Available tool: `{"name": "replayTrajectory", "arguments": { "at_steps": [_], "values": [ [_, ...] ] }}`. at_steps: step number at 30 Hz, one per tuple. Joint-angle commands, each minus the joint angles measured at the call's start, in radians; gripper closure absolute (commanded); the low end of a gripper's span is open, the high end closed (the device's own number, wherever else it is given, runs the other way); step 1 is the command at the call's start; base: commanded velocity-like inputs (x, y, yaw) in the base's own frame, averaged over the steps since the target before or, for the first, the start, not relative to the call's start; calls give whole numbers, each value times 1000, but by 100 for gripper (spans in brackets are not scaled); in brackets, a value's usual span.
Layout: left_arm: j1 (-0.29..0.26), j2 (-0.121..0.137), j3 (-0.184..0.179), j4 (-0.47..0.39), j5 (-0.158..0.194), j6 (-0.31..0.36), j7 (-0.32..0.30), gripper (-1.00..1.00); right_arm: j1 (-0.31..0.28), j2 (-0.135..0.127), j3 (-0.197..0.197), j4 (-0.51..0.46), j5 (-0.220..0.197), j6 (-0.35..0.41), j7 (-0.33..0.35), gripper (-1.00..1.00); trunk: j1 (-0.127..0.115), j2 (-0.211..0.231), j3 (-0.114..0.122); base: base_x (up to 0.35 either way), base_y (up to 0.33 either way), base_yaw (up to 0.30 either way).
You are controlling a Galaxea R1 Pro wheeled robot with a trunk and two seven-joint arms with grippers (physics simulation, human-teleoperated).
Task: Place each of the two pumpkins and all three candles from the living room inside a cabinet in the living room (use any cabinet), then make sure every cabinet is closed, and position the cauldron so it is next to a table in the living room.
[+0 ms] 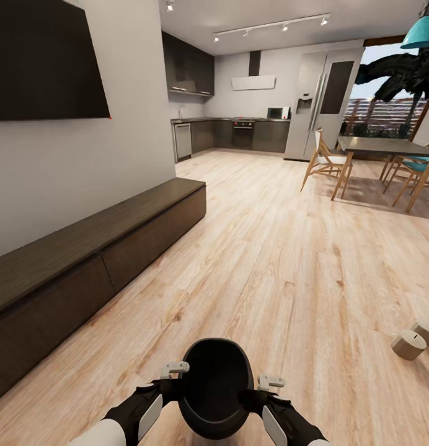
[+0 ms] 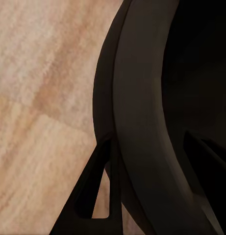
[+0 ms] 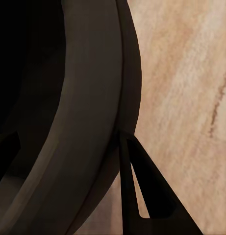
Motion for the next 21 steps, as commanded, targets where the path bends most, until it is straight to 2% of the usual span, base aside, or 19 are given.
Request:
{"name": "replayTrajectory", "arguments": {
  "at_steps": [1,21],
  "values": [
    [0,0,-16,-1,12,5,1,100,0,12,8,-3,-26,4,3,100,-1,0,3,0,0,0],
    [0,-1,-16,-1,12,5,1,100,0,12,8,-3,-26,5,3,100,-13,11,80,0,0,0]
  ]
}}
